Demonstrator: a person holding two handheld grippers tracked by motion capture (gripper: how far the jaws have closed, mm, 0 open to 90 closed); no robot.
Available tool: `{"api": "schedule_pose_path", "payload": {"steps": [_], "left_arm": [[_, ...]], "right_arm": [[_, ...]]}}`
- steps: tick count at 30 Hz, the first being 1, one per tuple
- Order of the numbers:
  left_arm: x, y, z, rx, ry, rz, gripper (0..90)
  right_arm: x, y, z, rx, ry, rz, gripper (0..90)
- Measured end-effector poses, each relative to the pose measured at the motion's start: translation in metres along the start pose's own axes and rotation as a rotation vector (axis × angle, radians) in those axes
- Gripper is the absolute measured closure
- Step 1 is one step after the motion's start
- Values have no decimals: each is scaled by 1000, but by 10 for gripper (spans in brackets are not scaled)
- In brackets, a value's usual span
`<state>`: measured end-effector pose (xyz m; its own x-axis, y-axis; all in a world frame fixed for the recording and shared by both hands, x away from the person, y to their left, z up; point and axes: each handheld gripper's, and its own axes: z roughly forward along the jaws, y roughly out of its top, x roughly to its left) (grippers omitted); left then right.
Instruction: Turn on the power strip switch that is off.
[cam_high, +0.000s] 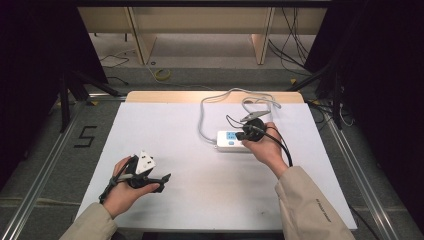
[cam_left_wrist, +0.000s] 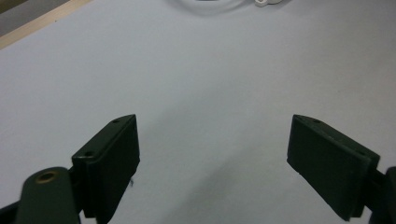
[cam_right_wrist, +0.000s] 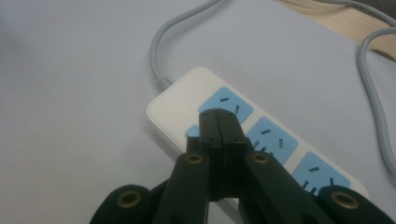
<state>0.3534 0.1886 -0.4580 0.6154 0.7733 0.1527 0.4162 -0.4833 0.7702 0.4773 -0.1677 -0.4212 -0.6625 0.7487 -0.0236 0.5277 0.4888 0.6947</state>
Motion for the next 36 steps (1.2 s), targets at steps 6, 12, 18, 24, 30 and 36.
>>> {"api": "schedule_pose_path", "payload": {"steps": [6, 12, 18, 24, 30, 36], "left_arm": [[0, 0, 0, 0, 0, 0, 167], [0, 0, 0, -1, -1, -1, 167], [0, 0, 0, -1, -1, 1, 167], [0, 0, 0, -2, -2, 0, 167], [-1, 0, 0, -2, -3, 1, 167], [-1, 0, 0, -3, -4, 2, 167]], "right_arm": [[-1, 3, 3, 14, -4, 1, 900], [-1, 6, 7, 28, -2, 0, 900], [0, 9, 10, 44, -1, -6, 900], [0, 11, 13, 61, 3, -8, 900], [1, 14, 16, 78, 3, -14, 900], [1, 17, 19, 92, 2, -19, 900]]}}
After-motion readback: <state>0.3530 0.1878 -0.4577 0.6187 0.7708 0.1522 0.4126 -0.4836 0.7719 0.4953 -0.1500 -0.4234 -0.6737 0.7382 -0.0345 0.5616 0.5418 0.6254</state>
